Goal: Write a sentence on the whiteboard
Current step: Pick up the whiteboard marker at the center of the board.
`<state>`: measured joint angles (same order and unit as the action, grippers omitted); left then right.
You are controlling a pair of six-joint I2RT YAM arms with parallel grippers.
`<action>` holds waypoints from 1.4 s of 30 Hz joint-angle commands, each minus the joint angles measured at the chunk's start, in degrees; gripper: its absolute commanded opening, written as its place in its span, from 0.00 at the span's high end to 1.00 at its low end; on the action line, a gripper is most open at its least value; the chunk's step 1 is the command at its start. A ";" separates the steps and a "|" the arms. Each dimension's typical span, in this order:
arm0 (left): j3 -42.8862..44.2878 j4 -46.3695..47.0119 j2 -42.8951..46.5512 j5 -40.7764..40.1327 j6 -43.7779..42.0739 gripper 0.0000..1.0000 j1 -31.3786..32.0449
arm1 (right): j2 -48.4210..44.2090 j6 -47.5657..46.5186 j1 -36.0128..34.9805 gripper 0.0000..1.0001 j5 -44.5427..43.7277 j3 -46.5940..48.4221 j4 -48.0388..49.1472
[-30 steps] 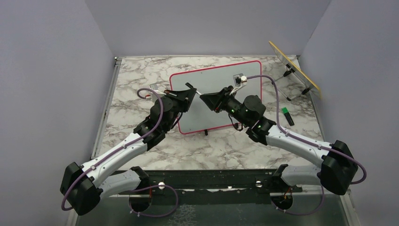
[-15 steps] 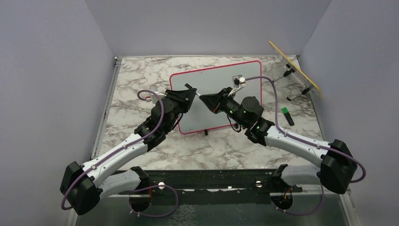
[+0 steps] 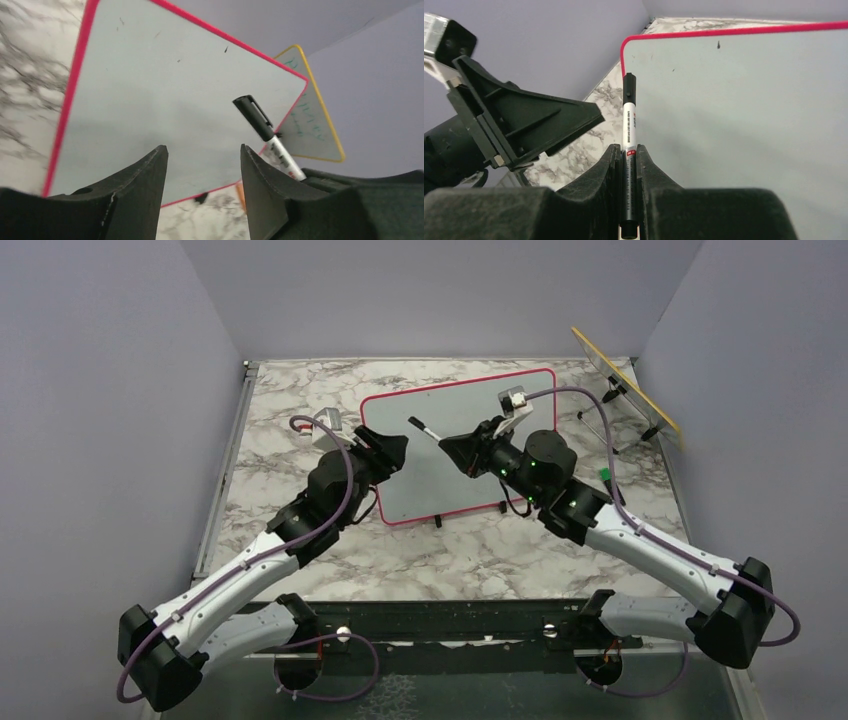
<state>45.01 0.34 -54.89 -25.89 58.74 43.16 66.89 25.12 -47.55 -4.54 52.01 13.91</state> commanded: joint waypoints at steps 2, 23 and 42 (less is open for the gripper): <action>2.68 -5.73 3.97 0.65 -35.66 0.41 0.17 | -3.16 -7.22 2.34 0.99 4.17 5.05 -14.66; 8.91 -14.50 1.97 37.71 -82.69 0.06 -0.08 | -7.14 -32.68 3.87 0.99 22.82 12.68 -37.94; 13.91 -21.07 -5.87 71.75 -86.69 0.34 -10.32 | -7.90 -39.10 3.87 0.99 33.81 12.67 -40.74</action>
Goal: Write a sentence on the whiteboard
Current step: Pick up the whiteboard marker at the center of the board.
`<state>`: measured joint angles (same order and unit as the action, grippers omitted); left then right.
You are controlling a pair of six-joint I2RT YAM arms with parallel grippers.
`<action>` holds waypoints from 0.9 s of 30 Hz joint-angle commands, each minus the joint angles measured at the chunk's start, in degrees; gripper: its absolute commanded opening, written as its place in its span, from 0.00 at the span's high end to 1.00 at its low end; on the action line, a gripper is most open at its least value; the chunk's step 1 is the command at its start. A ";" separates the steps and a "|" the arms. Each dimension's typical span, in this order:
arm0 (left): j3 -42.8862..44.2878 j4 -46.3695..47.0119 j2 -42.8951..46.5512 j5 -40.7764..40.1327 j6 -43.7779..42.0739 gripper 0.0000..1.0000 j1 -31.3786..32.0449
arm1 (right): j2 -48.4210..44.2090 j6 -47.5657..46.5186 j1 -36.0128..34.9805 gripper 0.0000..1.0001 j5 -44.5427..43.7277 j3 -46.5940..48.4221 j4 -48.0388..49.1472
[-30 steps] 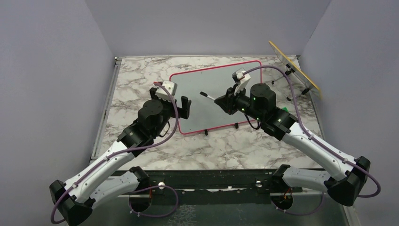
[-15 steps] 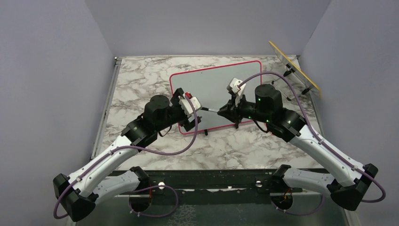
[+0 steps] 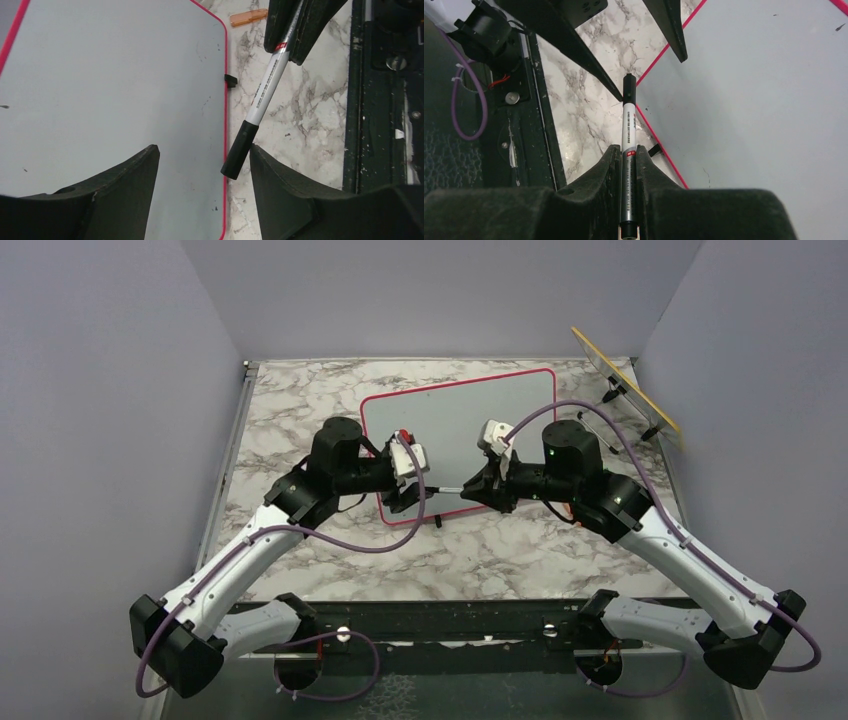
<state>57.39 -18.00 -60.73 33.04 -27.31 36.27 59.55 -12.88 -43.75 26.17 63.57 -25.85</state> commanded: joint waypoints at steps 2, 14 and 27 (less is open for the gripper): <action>1.33 -2.79 0.11 14.95 -0.56 0.38 -4.43 | -0.36 -1.00 0.07 0.99 3.83 1.12 -0.90; 2.33 -4.10 -5.54 23.65 1.68 0.48 -4.72 | 2.72 -0.91 0.07 0.99 6.36 2.17 -0.25; 1.09 -6.80 -3.65 24.14 -1.69 1.00 -4.89 | 3.92 -0.49 0.07 0.99 7.99 3.02 -1.09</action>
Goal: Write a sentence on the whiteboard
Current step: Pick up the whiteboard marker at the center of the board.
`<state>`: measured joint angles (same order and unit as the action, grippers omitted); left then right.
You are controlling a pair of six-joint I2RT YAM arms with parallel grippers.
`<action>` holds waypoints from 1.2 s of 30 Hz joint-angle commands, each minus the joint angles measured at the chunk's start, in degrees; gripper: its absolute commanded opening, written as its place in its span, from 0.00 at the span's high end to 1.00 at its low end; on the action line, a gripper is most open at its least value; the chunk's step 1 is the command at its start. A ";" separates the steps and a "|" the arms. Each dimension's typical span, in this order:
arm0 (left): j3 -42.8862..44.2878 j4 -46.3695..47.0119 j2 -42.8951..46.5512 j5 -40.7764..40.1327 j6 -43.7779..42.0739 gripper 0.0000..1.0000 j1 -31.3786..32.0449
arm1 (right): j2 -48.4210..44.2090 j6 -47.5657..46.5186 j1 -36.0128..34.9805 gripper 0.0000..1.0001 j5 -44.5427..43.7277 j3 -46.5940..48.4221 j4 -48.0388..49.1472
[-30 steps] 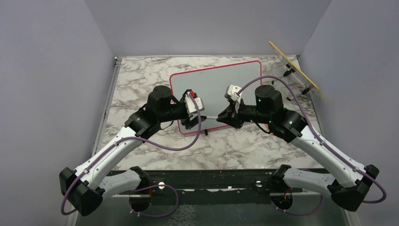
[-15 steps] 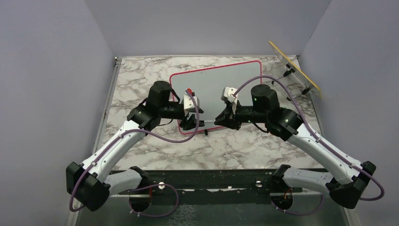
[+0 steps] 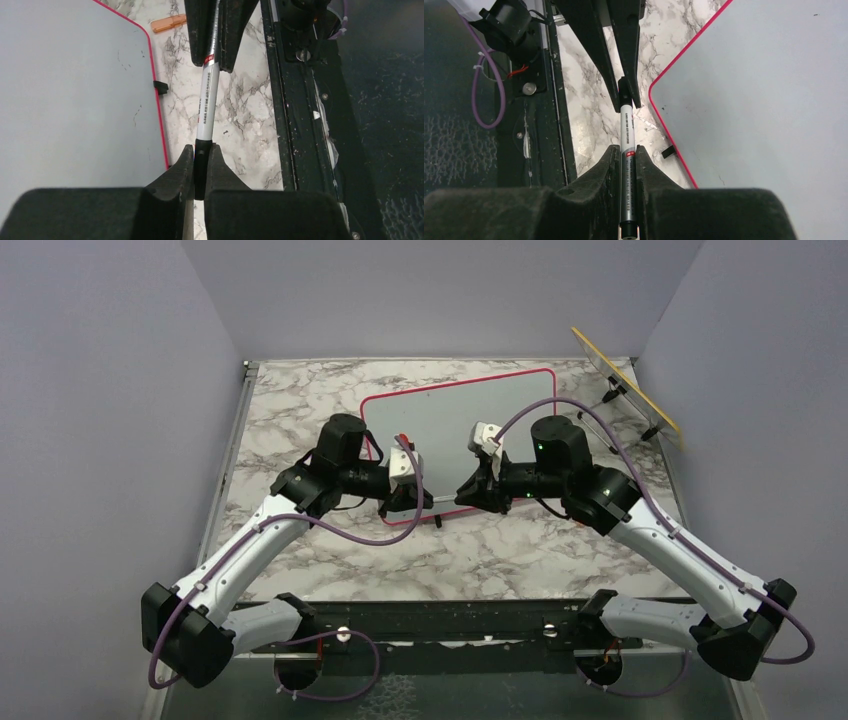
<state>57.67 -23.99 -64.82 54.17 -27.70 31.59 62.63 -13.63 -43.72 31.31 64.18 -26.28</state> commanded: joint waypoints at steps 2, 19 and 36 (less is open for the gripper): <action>1.18 -1.83 0.56 2.87 -1.93 1.00 -0.47 | 1.30 0.33 0.04 0.99 2.94 2.79 -1.43; 1.88 -12.20 2.79 1.81 -8.60 1.00 -0.83 | 6.43 -1.75 0.04 0.58 7.93 6.04 -10.41; 3.00 -10.07 0.60 4.54 -6.01 1.00 -1.00 | 7.95 0.09 0.04 0.63 8.06 5.36 -6.79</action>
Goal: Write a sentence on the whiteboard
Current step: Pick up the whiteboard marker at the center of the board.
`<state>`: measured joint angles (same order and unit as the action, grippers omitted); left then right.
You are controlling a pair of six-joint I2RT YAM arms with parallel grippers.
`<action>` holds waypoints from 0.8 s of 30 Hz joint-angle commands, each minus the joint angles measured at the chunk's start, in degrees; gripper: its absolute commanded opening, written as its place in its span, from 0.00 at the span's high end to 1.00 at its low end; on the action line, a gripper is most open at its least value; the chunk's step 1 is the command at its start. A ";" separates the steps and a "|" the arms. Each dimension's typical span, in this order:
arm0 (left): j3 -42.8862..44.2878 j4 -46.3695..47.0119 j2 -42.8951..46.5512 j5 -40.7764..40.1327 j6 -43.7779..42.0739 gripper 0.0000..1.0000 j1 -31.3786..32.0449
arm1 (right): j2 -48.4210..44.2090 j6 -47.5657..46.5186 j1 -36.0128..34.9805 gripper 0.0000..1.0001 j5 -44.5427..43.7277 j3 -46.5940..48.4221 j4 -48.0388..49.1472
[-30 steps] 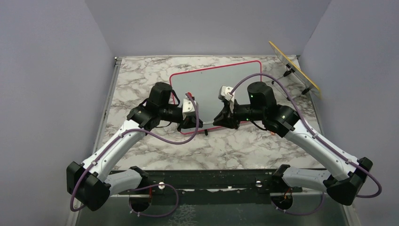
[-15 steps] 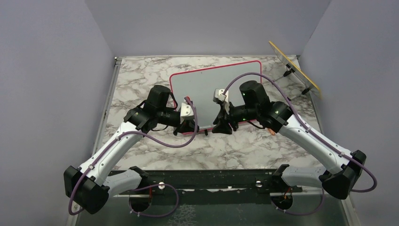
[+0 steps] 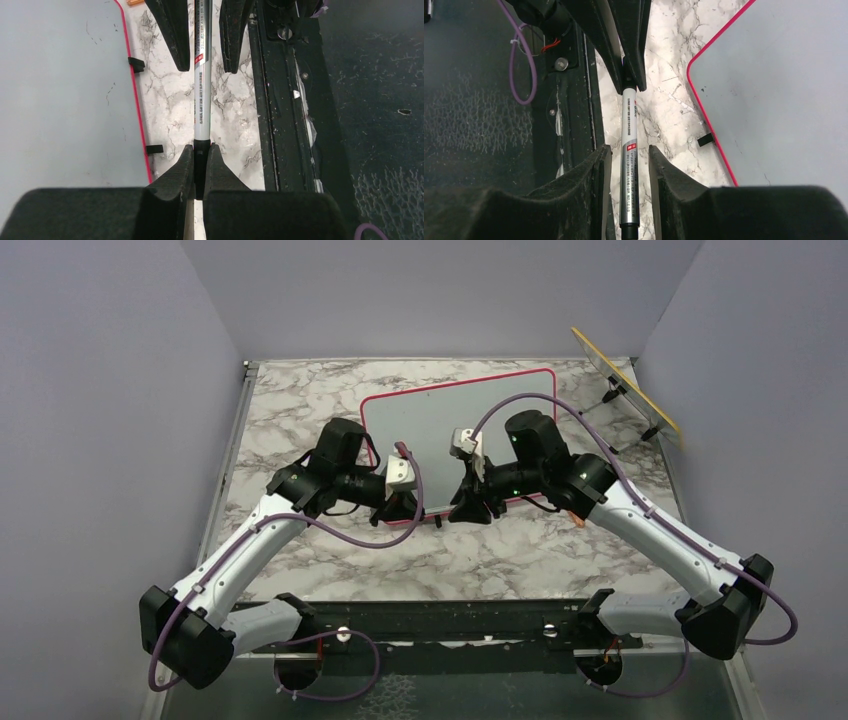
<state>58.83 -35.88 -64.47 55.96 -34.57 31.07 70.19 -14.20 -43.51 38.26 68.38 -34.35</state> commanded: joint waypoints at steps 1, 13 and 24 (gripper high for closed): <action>1.75 2.06 0.37 3.10 1.09 1.00 -0.63 | 0.38 0.66 -0.18 0.64 0.99 1.00 1.42; 0.66 3.82 0.16 4.94 2.31 1.00 -1.09 | -2.64 3.47 -0.18 0.88 0.15 -1.48 7.51; -1.78 8.44 -0.45 6.14 4.81 1.00 -1.36 | -6.60 7.90 -0.22 0.99 -0.46 -4.50 14.48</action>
<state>58.35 -31.27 -64.47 59.79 -31.44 29.95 66.37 -9.34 -43.48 37.43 64.71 -27.64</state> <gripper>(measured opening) 0.038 0.173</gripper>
